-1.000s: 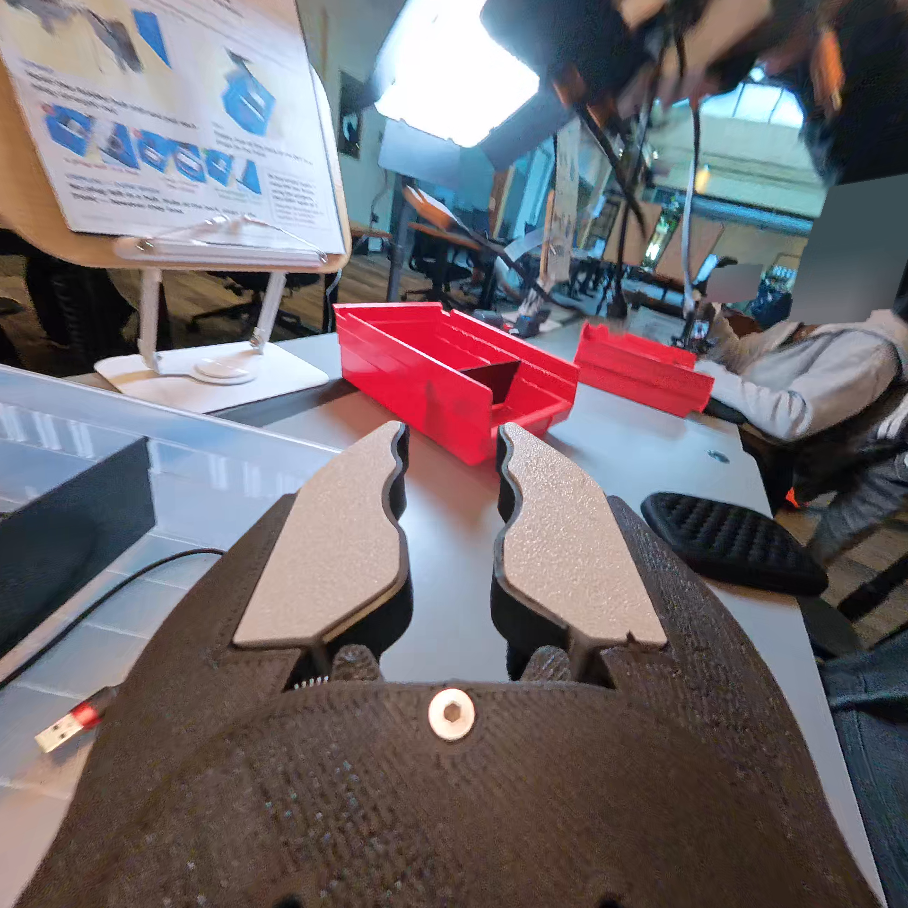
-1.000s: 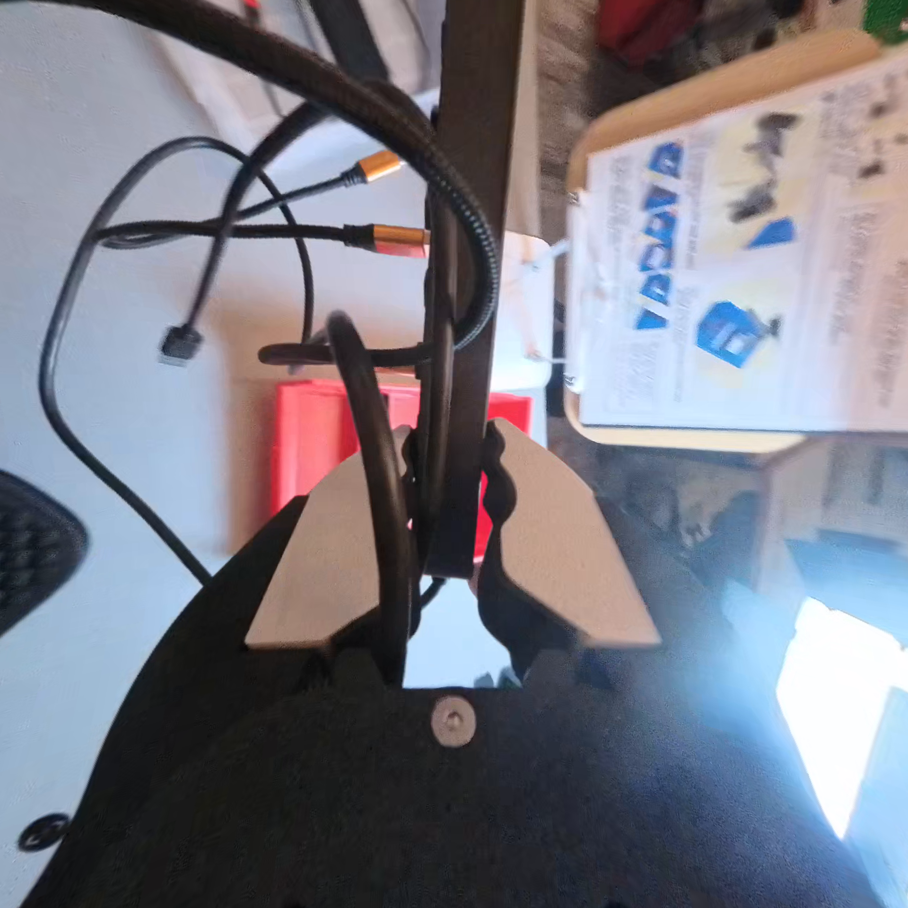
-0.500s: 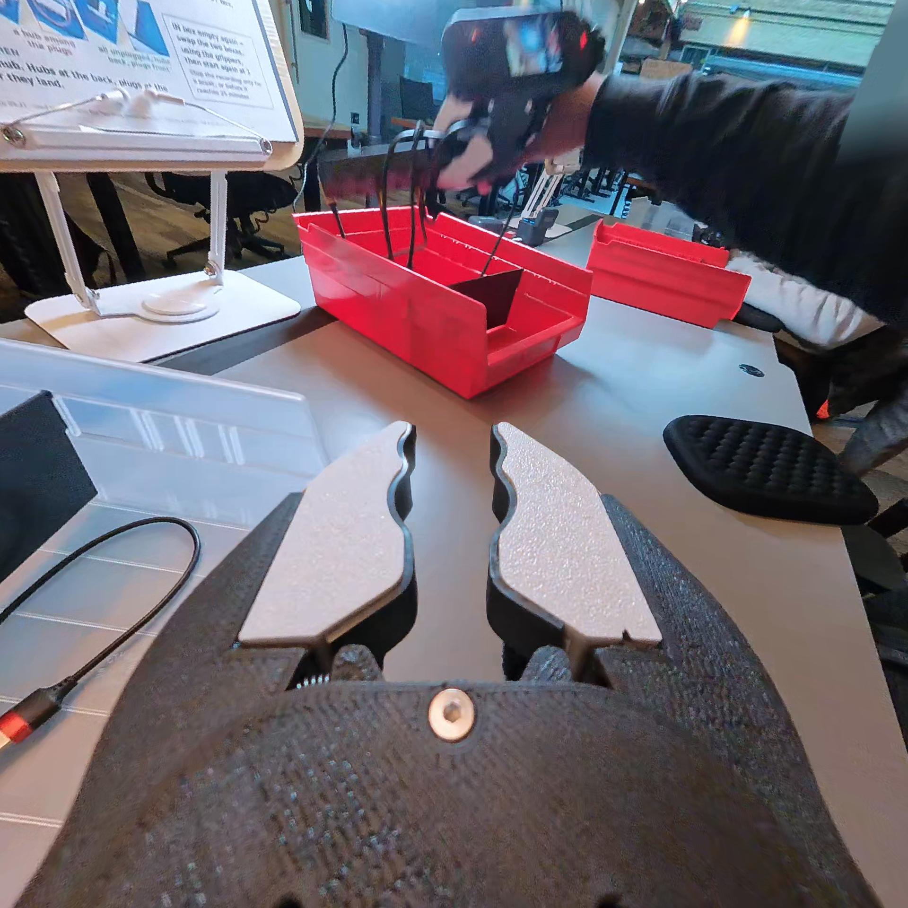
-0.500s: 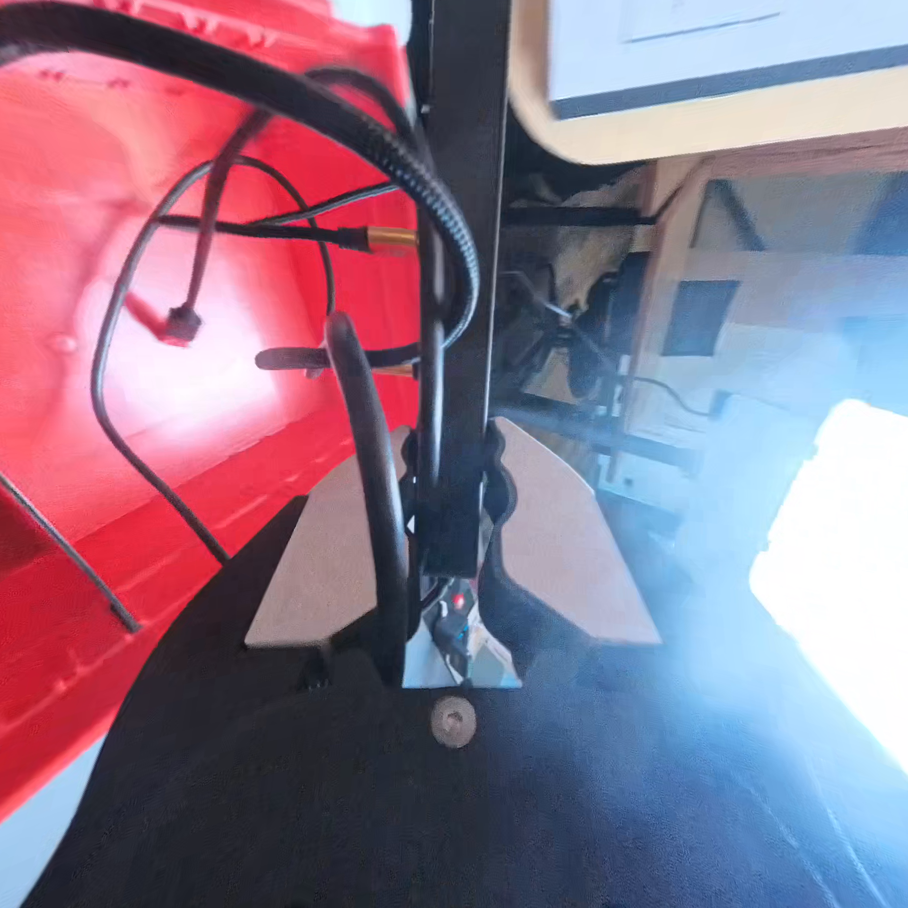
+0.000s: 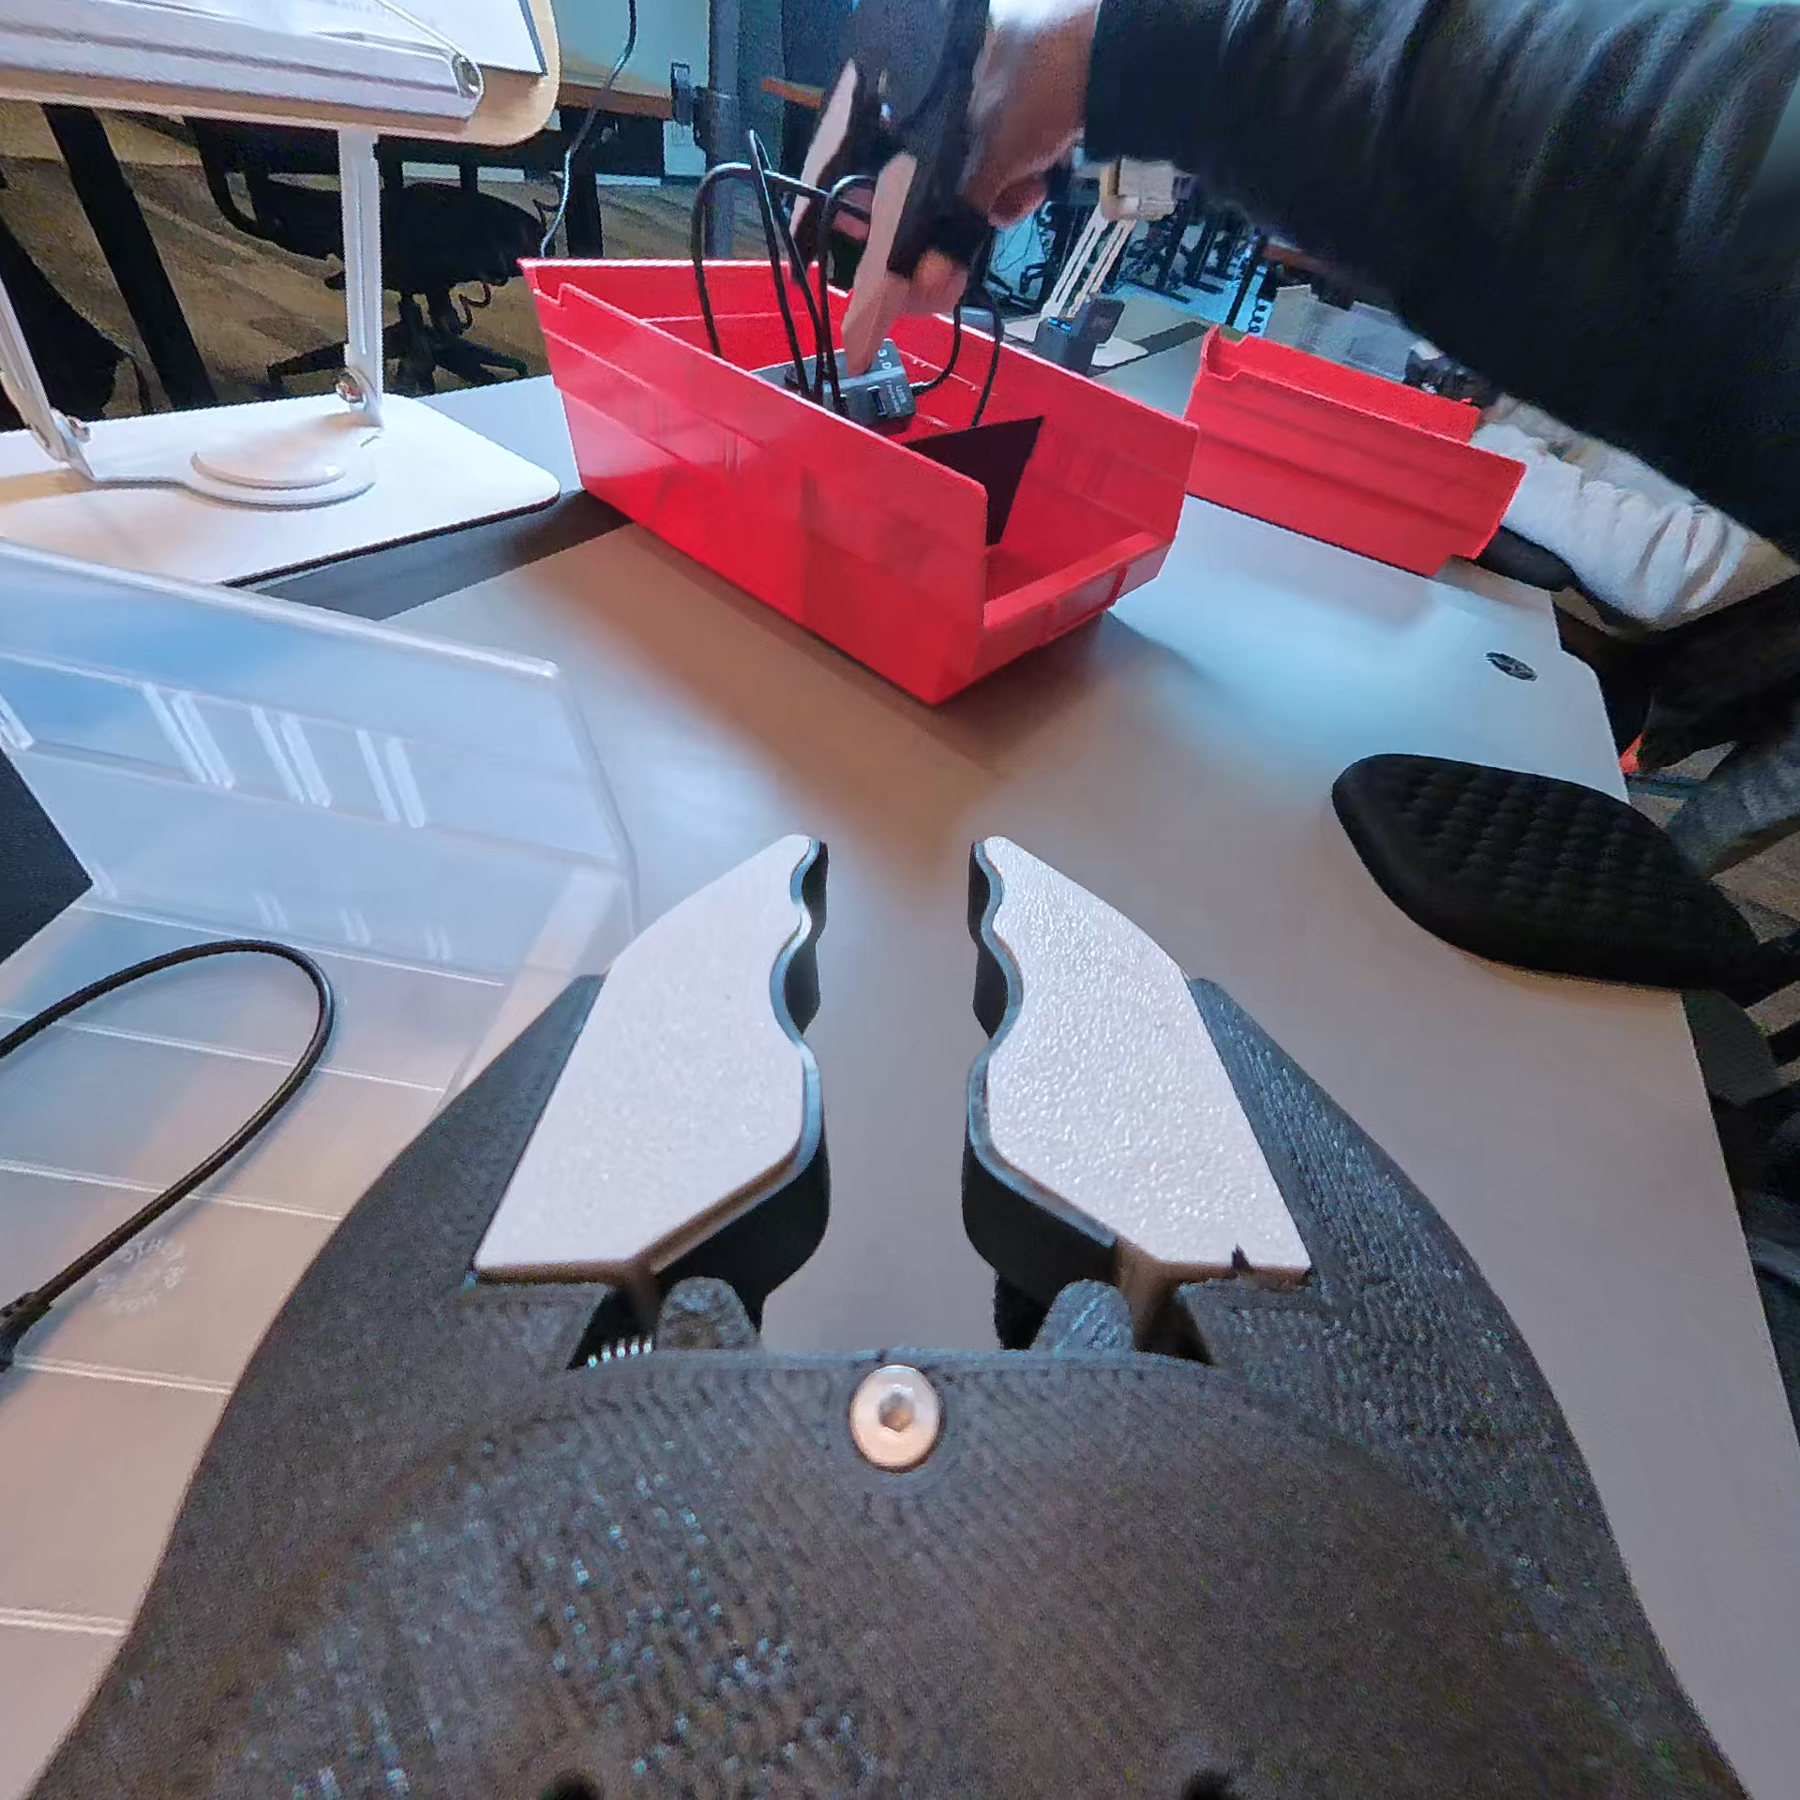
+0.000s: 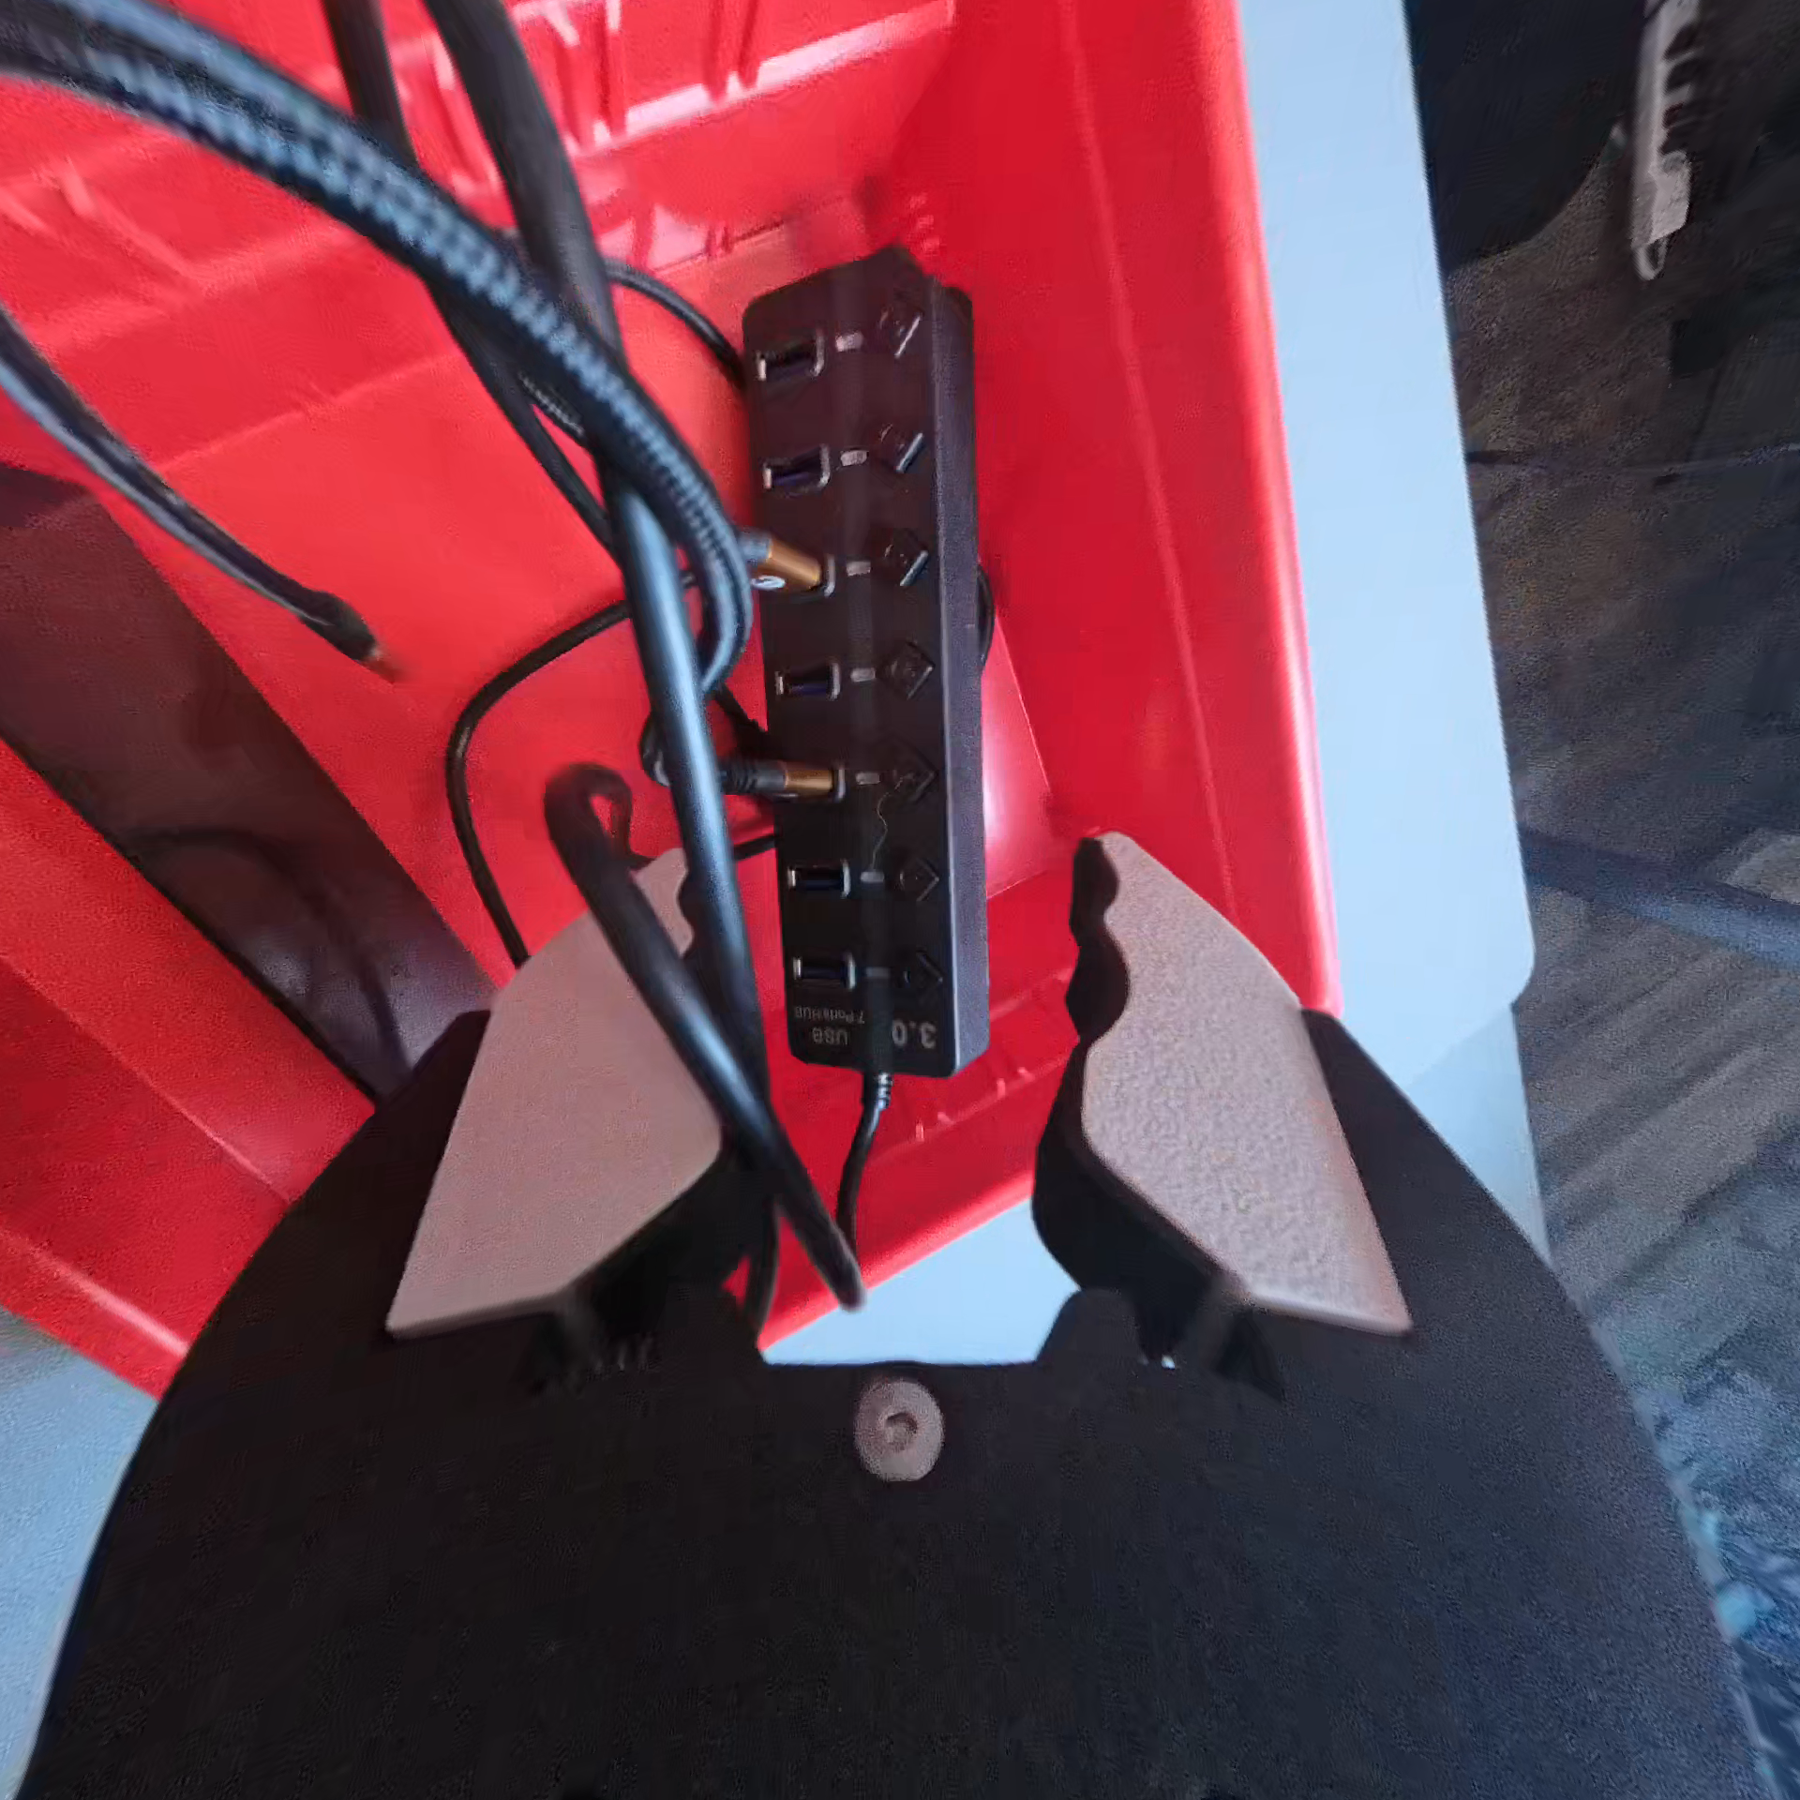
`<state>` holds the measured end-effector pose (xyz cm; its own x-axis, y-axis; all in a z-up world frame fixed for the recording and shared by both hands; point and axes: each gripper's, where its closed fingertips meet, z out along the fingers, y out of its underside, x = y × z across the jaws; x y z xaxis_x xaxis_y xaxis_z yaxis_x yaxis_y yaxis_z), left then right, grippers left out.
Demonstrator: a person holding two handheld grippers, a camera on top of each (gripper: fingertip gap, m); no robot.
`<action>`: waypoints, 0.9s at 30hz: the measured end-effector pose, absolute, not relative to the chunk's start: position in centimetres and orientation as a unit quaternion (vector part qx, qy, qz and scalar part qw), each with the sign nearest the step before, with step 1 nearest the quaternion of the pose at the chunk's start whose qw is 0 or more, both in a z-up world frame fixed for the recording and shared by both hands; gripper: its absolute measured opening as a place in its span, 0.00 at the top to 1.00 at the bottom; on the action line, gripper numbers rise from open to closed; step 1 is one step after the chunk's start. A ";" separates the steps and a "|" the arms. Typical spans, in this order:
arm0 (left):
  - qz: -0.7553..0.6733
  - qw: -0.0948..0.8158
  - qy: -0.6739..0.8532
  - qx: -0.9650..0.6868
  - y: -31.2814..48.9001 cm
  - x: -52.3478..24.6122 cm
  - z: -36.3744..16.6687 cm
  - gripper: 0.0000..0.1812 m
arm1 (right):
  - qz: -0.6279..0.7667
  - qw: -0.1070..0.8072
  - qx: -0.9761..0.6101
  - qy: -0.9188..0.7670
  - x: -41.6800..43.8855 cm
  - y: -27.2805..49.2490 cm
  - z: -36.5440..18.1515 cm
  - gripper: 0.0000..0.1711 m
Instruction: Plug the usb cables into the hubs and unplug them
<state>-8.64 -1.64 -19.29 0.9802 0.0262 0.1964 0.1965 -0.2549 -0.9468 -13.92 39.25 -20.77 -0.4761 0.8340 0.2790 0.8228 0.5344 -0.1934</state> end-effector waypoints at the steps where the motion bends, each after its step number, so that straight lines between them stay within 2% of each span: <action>1: -0.068 0.606 -0.071 -0.789 -1.7 -8.8 -19.3 0.85 | 0.027 0.172 -0.486 -0.856 -14.0 39.0 -19.6 0.54; 7: -0.069 0.606 -0.080 -0.788 -1.8 -9.2 -19.3 0.84 | 0.088 0.228 -0.468 -0.849 -13.5 37.4 -11.9 0.51; 12: -0.037 0.613 -0.088 -0.784 -2.4 -9.9 -18.4 0.84 | 0.257 0.340 -0.431 -0.795 -12.6 32.0 -5.3 0.58; 15: -0.011 0.633 -0.114 -0.765 -3.6 -11.5 -16.6 0.83 | 0.351 0.367 -0.417 -0.754 -9.9 26.9 -4.8 0.58; 18: 0.037 0.651 -0.149 -0.743 -5.9 -14.0 -14.5 0.83 | 0.421 0.387 -0.414 -0.708 -6.7 22.0 -6.8 0.57; 21: 0.071 0.658 -0.186 -0.726 -8.3 -16.3 -13.1 0.82 | 0.478 0.400 -0.442 -0.645 -3.6 18.3 -10.0 0.68; 24: 0.103 0.657 -0.212 -0.716 -10.3 -18.3 -12.1 0.83 | 0.523 0.426 -0.476 -0.564 -1.1 16.8 -13.1 0.95; 25: 0.113 0.652 -0.219 -0.717 -10.7 -19.1 -11.8 0.83 | 0.530 0.433 -0.481 -0.548 -0.6 16.6 -14.2 1.00; 27: 0.137 0.639 -0.223 -0.724 -11.4 -20.8 -11.0 0.83 | 0.522 0.453 -0.487 -0.533 -0.1 16.9 -16.0 1.00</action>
<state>-20.81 -11.36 -11.03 0.8625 0.4984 0.0870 0.1482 -0.0846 -0.9853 -0.09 16.88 -16.05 -0.1145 0.9931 -0.0259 0.0469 -0.0206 -0.9987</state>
